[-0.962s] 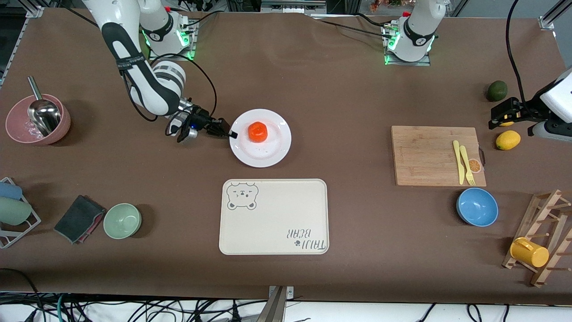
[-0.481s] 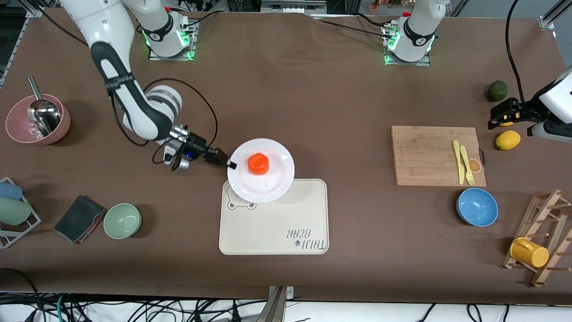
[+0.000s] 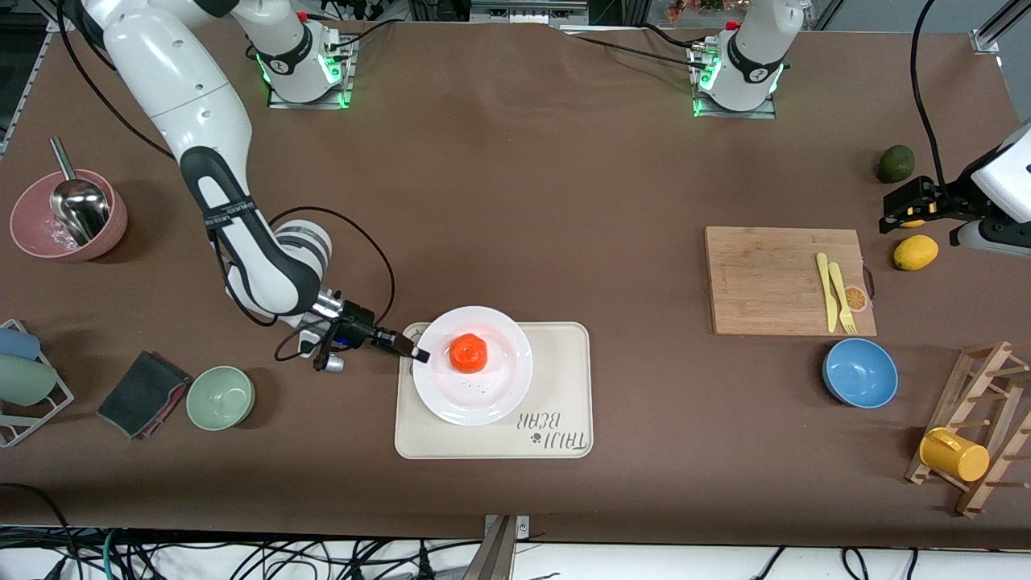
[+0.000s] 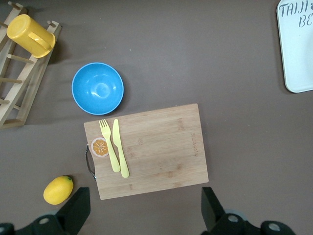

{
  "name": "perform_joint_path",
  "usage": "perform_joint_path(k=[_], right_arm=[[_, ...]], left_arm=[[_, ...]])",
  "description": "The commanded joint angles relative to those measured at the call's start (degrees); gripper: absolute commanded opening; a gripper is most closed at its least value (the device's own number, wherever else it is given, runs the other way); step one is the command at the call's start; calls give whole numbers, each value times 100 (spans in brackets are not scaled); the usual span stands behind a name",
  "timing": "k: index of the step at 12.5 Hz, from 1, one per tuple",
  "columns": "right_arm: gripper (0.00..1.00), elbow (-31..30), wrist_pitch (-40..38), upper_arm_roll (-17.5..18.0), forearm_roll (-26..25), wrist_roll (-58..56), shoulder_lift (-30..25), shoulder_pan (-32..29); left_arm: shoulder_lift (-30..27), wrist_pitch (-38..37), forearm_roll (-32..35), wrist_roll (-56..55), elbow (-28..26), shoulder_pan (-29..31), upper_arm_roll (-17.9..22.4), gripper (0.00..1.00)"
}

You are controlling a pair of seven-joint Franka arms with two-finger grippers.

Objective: Place orange and plate with both arms

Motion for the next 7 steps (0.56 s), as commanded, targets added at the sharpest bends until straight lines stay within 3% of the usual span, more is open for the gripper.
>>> perform_joint_path(k=[1,3,4,6,7], right_arm=[[0,256,69,71,-243,164,227,-19],[0,247,69,71,-243,111,227,-36],[17,247,69,71,-252,85,227,-45],[100,256,60,63,-330,93,166,-115],[100,256,16,-59,-653,119,61,-124]], left_arm=[[19,-84,-80,126,85,28,-3,100],[19,-84,-72,126,85,28,-3,100],[19,-92,-72,117,85,28,-3,100],[19,-92,-72,117,85,19,-11,100],[19,-92,-72,117,85,19,-11,100]])
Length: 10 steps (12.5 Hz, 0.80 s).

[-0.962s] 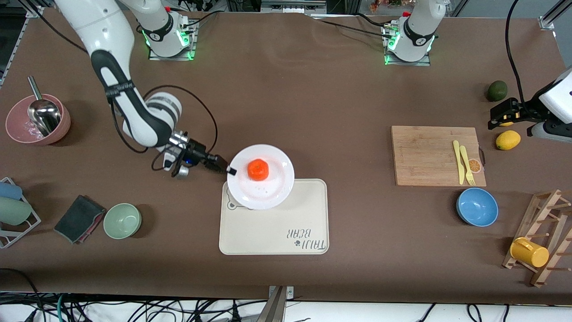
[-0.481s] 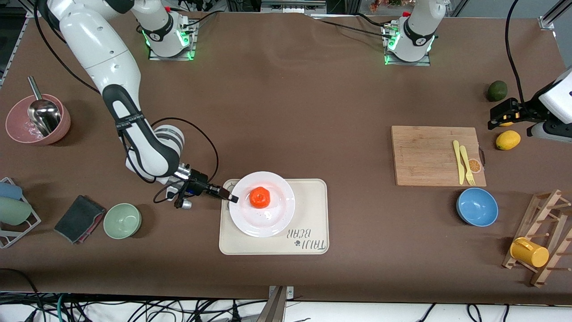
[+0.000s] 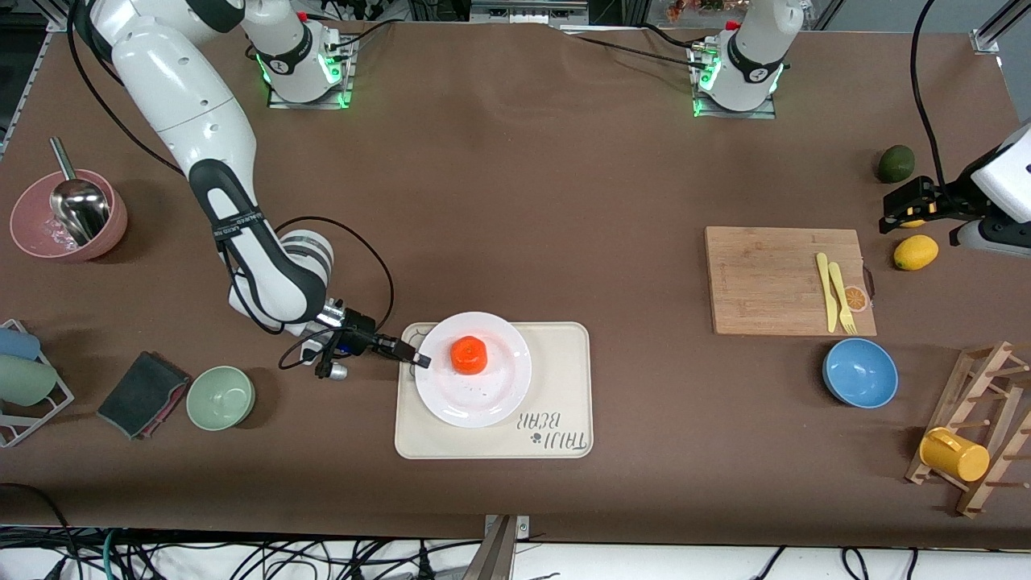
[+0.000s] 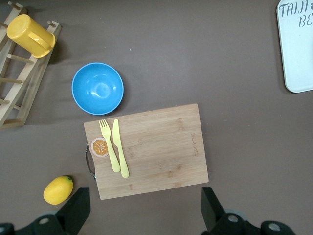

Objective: Place orange and plate with both arms

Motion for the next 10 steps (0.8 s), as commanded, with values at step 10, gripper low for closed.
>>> perform_joint_path(k=[10], right_arm=[[100,-584,-4440,-2068,-5518,953,-3192,-107]], left_arm=[[19,-92,-63,117,84,28,-2,100]])
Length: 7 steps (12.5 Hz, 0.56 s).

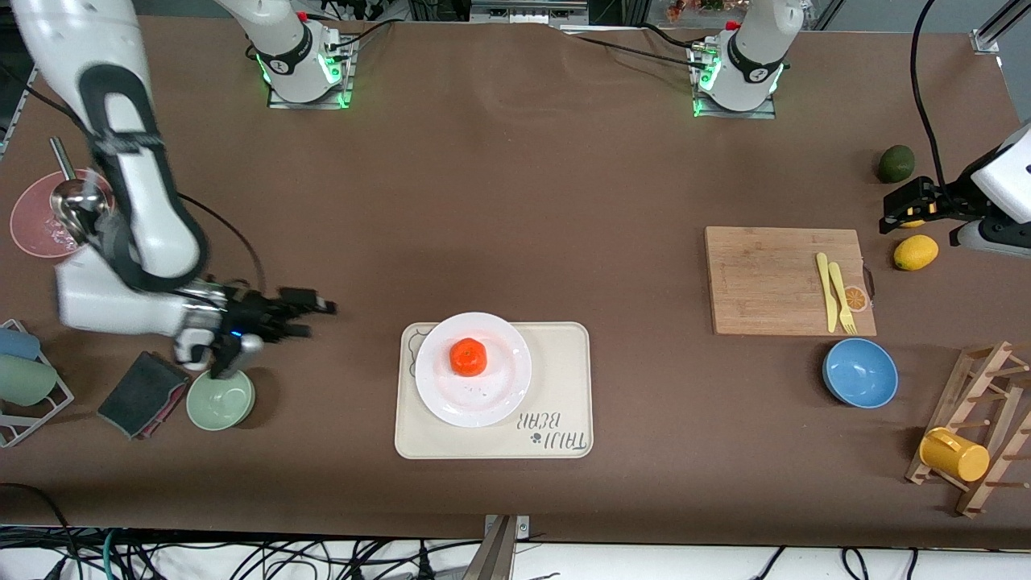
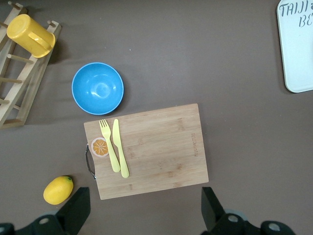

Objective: Place orange and plate with both arms

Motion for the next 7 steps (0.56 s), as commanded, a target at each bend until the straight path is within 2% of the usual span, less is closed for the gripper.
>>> perform_joint_path(k=[1,5,7], right_arm=[[100,-409,-647,-111,-1382,860,-1201,71],[100,-313,-1335,-32,-3062,2451,-2205,71],[100,-217,-1676,56,-3398,2822,-2469,62]], left_arm=[[12,-91,-72,117,82,27,-11,100],[12,-91,-72,117,82,27,-3,100],[12,-91,-72,117,82,27,-3,100]])
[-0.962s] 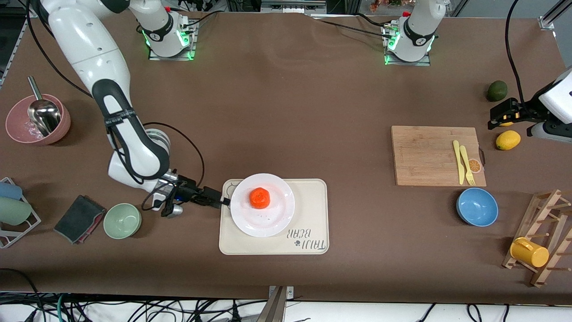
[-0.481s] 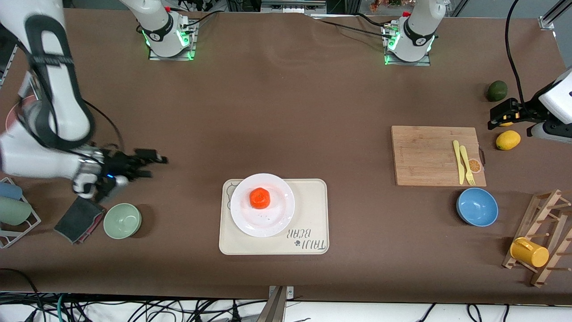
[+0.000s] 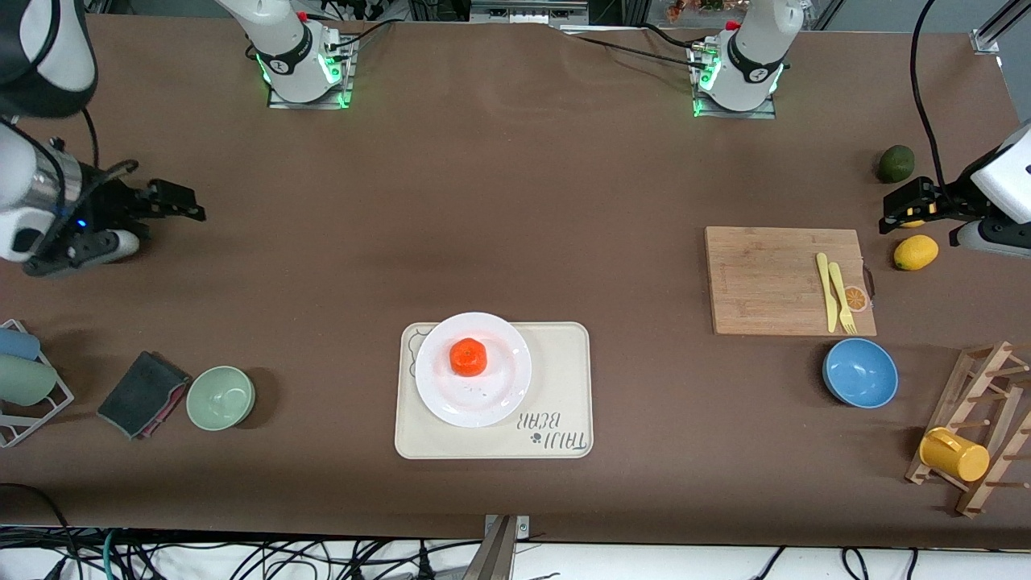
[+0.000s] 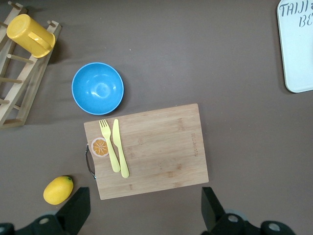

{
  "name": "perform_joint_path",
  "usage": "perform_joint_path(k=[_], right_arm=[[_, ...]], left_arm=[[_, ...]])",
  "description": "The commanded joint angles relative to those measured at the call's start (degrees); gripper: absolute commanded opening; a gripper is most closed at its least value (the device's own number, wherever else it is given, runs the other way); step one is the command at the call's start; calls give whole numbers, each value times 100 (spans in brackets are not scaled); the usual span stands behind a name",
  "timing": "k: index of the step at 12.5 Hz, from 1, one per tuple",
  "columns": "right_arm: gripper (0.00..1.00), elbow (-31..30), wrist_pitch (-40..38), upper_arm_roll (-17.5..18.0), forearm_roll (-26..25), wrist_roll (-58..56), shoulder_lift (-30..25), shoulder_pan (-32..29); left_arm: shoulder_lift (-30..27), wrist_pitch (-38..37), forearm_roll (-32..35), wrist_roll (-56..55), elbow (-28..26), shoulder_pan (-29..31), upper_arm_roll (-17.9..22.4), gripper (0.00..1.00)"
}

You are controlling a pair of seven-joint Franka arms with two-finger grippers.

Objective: Place orange and plate with both arms

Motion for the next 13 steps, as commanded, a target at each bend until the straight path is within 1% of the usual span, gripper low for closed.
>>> perform_joint_path(k=[1,3,4,10,12,13], right_arm=[[100,-27,-372,77,-388,469,-377,3],[100,88,-347,24,-521,225,-369,3],[100,88,-329,-2,-504,110,-351,3],[100,281,-391,-99,-442,136,-316,-41],[100,307,-338,-107,-451,136,-202,-58],[100,438,-399,-108,-494,118,-176,-59]], left_arm=[[9,-91,-72,117,79,27,-3,100],[9,-91,-72,117,79,27,-3,100],[9,-91,-63,117,79,27,-11,100],[9,-91,-63,117,79,18,-3,100],[18,-91,-63,117,79,18,-11,100],[36,-91,-72,117,79,18,-11,100]])
